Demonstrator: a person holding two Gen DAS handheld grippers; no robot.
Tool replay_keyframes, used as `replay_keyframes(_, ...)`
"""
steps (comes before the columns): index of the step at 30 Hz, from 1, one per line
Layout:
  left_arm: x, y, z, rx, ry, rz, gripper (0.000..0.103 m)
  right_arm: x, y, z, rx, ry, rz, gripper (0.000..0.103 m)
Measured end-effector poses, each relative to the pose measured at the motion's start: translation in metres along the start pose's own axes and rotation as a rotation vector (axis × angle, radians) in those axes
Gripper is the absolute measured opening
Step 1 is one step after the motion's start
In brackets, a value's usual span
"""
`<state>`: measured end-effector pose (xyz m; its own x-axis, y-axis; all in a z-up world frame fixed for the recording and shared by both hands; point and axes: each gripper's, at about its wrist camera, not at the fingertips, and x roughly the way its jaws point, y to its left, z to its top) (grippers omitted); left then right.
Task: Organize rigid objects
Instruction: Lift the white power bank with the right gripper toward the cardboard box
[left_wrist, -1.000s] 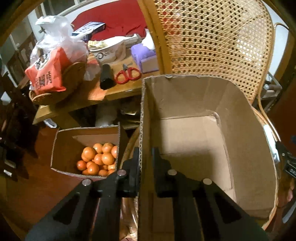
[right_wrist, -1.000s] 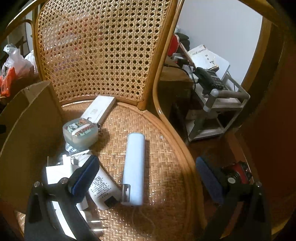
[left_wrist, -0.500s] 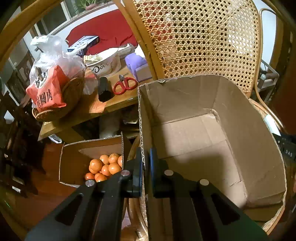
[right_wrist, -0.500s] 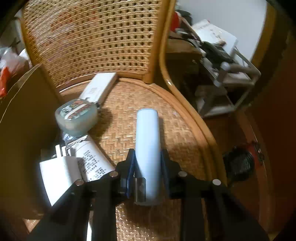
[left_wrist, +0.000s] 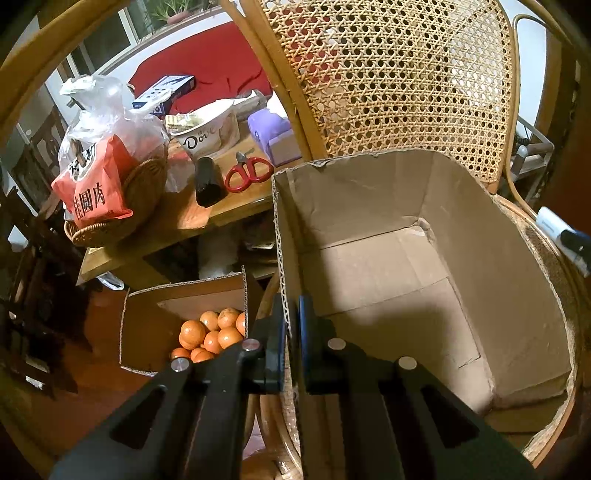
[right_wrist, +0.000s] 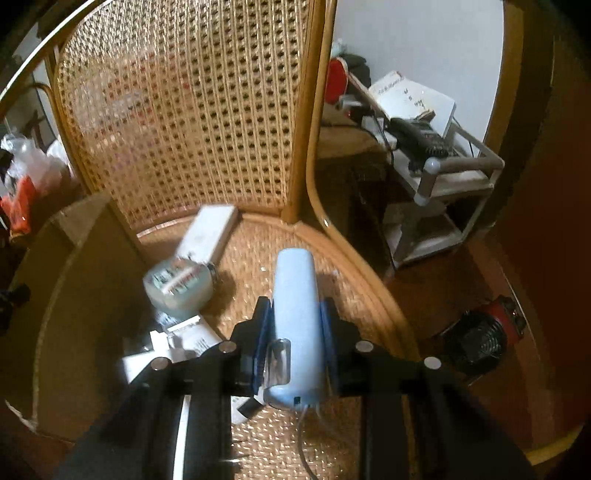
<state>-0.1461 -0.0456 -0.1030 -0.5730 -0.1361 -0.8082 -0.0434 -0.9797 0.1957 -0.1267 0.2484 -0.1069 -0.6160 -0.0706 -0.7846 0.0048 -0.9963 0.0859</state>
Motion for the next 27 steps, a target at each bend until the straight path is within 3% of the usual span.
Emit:
replay_keyframes(8,0.000,0.000,0.000,-0.005,0.002,-0.005,0.006,-0.003,-0.003,0.004,0.027,-0.004,0.048,0.029)
replay_keyframes(14,0.002,0.003,0.000,-0.016,0.012,-0.015,0.005,-0.024,0.005,0.009,0.040,-0.067,0.101,0.029)
replay_keyframes(21,-0.001,0.001,0.000,-0.011,0.007,-0.014,0.005,-0.068,0.053,0.019,-0.016,-0.196,0.211,0.029)
replay_keyframes(27,0.000,0.002,-0.001,-0.008,0.009,-0.013,0.005,-0.089,0.105,0.015,-0.113,-0.225,0.311,0.029)
